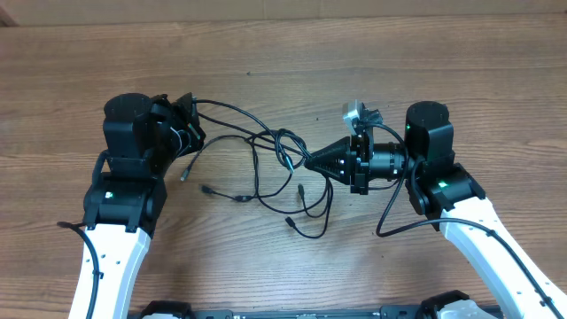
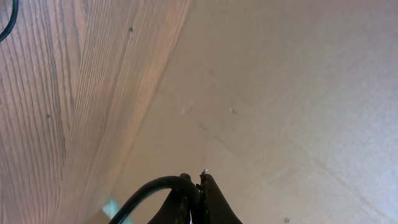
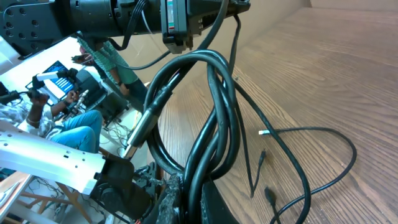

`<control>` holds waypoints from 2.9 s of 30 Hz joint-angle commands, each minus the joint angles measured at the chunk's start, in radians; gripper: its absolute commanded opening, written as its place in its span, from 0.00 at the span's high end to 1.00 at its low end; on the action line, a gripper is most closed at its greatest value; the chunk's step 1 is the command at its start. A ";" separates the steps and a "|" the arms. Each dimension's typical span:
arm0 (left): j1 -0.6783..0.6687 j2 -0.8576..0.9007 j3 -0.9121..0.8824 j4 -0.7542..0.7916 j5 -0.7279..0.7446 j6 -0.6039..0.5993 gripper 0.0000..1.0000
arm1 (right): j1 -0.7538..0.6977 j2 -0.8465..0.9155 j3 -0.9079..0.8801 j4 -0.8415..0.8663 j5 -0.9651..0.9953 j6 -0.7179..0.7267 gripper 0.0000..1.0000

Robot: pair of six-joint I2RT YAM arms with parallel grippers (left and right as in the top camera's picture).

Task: Untangle cables

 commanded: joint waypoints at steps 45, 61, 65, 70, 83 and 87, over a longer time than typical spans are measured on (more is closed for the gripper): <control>-0.071 0.002 0.019 0.545 0.241 0.332 0.96 | -0.010 -0.010 0.010 0.068 0.002 -0.110 0.30; -0.195 0.002 0.019 0.734 0.257 0.203 0.96 | -0.010 -0.010 0.010 0.053 0.013 -0.124 0.19; -0.195 0.002 0.019 0.733 0.265 0.203 0.96 | -0.010 0.000 0.010 -0.006 0.133 -0.125 0.18; -0.196 0.002 0.019 0.730 0.269 0.203 0.96 | -0.004 0.072 0.010 -0.002 0.137 -0.150 0.18; -0.195 0.002 0.019 0.729 0.268 0.204 0.96 | 0.131 0.251 0.010 0.123 0.187 -0.150 0.18; -0.195 0.002 0.019 0.730 0.280 0.203 0.96 | 0.131 0.252 0.010 0.134 0.246 -0.151 0.19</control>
